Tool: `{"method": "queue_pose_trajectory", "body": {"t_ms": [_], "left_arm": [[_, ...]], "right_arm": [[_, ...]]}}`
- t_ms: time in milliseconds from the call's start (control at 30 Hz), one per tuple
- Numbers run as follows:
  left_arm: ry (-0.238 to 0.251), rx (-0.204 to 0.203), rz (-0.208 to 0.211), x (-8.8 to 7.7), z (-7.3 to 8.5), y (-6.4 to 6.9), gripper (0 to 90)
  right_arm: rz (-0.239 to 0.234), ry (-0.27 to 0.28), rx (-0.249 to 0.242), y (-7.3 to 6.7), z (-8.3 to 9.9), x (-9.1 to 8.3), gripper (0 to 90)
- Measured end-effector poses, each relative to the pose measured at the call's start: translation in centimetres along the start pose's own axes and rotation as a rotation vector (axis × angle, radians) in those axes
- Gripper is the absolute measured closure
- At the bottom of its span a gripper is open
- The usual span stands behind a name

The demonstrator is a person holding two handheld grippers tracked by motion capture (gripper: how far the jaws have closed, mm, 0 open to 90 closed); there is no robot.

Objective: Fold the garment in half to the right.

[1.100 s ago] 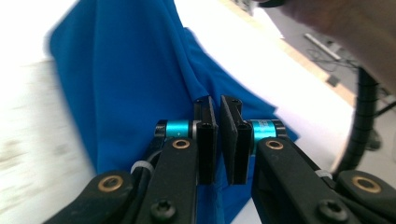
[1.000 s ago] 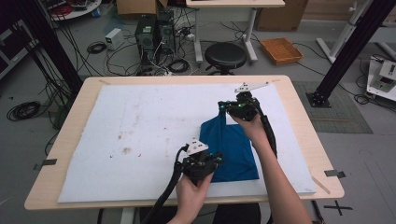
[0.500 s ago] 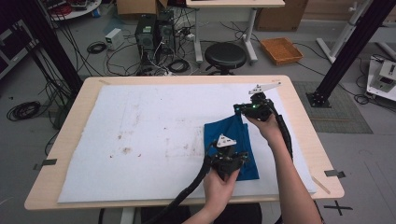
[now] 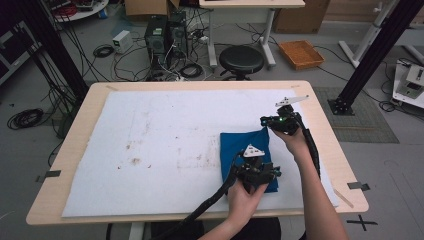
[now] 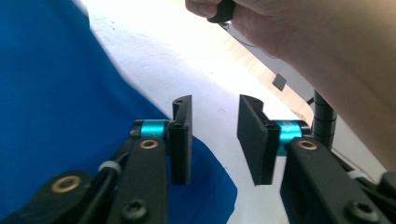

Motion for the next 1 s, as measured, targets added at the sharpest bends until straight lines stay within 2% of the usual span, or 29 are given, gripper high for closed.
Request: {"method": "queue_pose_trajectory", "body": {"t_ms": [167, 233, 333, 400, 500, 600, 667, 767, 833, 900, 933, 1000], "left_arm": [[0.038, 0.061, -0.032, -2.2, -0.4, -0.1, 60.7], [0.06, 0.081, -0.048, -3.4, -0.7, -0.4, 57.2], [0.094, 0.111, -0.072, -5.6, -1.1, -1.2, 54.4], [0.109, 0.127, -0.096, -7.2, -1.2, -2.0, 51.5], [0.136, 0.135, -0.137, -9.8, -1.1, -3.5, 49.5], [0.147, 0.152, -0.209, -12.3, -0.7, -5.3, 49.1], [0.155, 0.149, -0.238, -14.0, -0.3, -6.5, 49.0], [0.158, 0.13, -0.276, -16.3, 0.5, -8.1, 49.0], [0.169, 0.117, -0.297, -17.6, 1.0, -9.0, 48.9], [0.177, 0.104, -0.306, -18.8, 1.5, -9.7, 48.2], [0.181, 0.098, -0.311, -19.3, 1.7, -10.0, 48.2], [0.189, 0.082, -0.316, -20.0, 2.1, -10.6, 48.1]], "right_arm": [[0.04, 0.019, 0.061, 0.7, 1.4, -0.8, 71.6], [0.066, 0.037, 0.083, 0.7, 2.0, -1.2, 68.9], [0.077, 0.06, 0.11, 0.3, 3.1, -2.1, 64.5], [0.067, 0.072, 0.137, -0.4, 4.1, -2.7, 61.1], [0.069, 0.092, 0.158, -2.3, 6.1, -3.6, 58.4], [0.067, 0.112, 0.158, -4.6, 8.6, -4.6, 59.0], [0.054, 0.109, 0.171, -5.9, 10.4, -4.9, 61.7], [0.011, 0.093, 0.221, -7.1, 12.6, -5.2, 63.6], [-0.003, 0.088, 0.248, -7.8, 13.6, -5.6, 63.6], [0.002, 0.076, 0.261, -8.3, 14.3, -5.8, 65.3], [-0.001, 0.063, 0.268, -8.5, 14.6, -5.8, 67.3], [0.011, 0.042, 0.254, -8.7, 15.1, -5.6, 78.3]]}}
Point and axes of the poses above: each handheld gripper's, and its own axes: x roughly forward along the jaws, z roughly out of its underside, y roughly to its right, the point moved 1 cm from there along x, roughly forward along the jaws, and after that the axes turned 5 degrees about -y, right-handed, at the moved point
